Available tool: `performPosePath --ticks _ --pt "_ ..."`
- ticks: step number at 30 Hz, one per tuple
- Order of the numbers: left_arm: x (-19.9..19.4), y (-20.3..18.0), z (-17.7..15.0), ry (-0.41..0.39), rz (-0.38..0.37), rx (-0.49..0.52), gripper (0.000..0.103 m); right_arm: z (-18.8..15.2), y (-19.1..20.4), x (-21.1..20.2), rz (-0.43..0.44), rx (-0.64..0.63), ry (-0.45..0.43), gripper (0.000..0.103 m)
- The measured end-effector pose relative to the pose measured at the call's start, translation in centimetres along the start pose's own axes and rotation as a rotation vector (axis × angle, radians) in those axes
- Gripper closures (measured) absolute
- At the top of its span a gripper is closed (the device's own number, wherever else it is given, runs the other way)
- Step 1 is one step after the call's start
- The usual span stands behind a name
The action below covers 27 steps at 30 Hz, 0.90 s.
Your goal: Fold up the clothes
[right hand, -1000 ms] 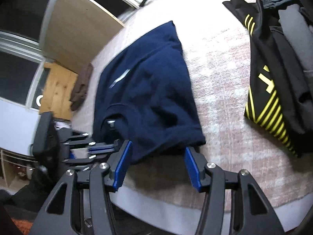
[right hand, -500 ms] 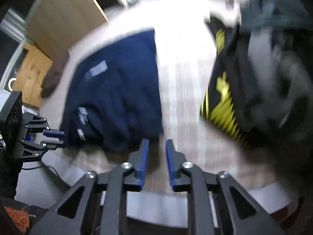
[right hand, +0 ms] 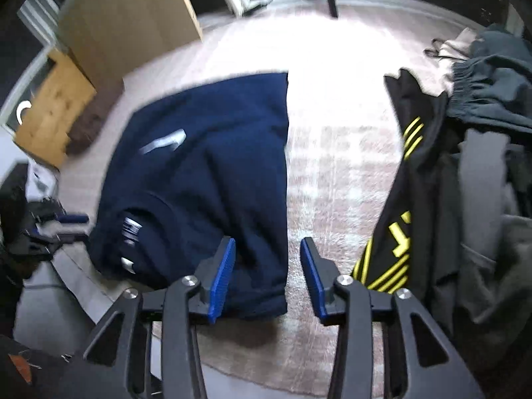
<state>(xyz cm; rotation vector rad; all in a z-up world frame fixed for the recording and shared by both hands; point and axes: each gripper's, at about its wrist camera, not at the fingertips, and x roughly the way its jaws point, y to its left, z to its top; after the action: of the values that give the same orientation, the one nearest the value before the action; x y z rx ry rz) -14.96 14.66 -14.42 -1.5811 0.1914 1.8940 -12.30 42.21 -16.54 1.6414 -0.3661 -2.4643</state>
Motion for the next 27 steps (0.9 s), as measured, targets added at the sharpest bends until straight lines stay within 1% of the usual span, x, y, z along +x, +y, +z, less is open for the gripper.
performPosePath --ticks 3,6,7,8,9,10,12,13,14,16,17,18,20,23,25,27 --pt "1.8 0.0 -1.3 0.018 -0.044 -0.081 0.072 0.1 -0.1 0.8 0.001 0.006 0.015 0.06" --pt "2.5 0.2 -1.5 0.024 -0.069 -0.125 0.074 0.3 0.9 1.9 0.02 -0.02 0.035 0.06" --pt "2.5 0.1 -1.5 0.022 -0.061 -0.125 0.076 0.6 1.4 2.3 0.025 -0.036 0.037 0.06" --pt "2.6 0.0 -1.5 0.02 -0.054 -0.125 0.086 0.7 1.7 2.8 0.025 -0.061 0.044 0.06" --pt "2.7 0.0 -1.4 0.019 -0.047 -0.123 0.091 0.8 2.0 3.3 0.024 -0.087 0.053 0.06" --pt "2.7 -0.1 -1.4 0.017 -0.039 -0.122 0.093 0.8 2.2 3.8 0.007 -0.104 0.062 0.06" --pt "1.8 -0.2 -1.7 0.013 -0.019 -0.082 0.094 0.6 2.4 4.6 -0.034 -0.135 0.081 0.06" --pt "1.6 -0.2 -1.9 0.017 0.014 -0.063 0.094 0.5 2.5 5.0 -0.055 -0.15 0.091 0.06" --pt "1.7 0.2 -2.1 0.028 0.036 -0.067 0.094 0.4 2.6 5.5 -0.075 -0.165 0.101 0.06" --pt "2.0 1.0 -2.2 0.047 0.044 -0.102 0.092 0.6 2.6 4.9 -0.107 -0.141 0.087 0.06" --pt "2.0 1.1 -2.1 0.048 0.046 -0.11 0.089 0.8 3.2 4.3 -0.074 -0.141 0.055 0.06" --pt "1.7 0.9 -1.9 0.047 0.044 -0.106 0.089 1.0 3.8 3.6 -0.032 -0.143 0.021 0.06" --pt "0.8 0.2 -1.4 0.034 0.04 -0.076 0.078 1.1 6.3 3.2 0.022 -0.213 -0.001 0.06" --pt "-0.8 -1.3 -0.5 -0.003 0.048 -0.019 0.071 0.4 8.7 5.5 -0.055 -0.35 0.054 0.06" --pt "-1.7 -1.8 0.3 -0.027 0.04 0.011 0.071 0.2 7.3 6.8 -0.083 -0.326 0.116 0.06" --pt "-2.4 -1.5 1.3 -0.058 0.046 0.034 0.071 0.5 5.9 6.1 -0.048 -0.275 0.155 0.061"
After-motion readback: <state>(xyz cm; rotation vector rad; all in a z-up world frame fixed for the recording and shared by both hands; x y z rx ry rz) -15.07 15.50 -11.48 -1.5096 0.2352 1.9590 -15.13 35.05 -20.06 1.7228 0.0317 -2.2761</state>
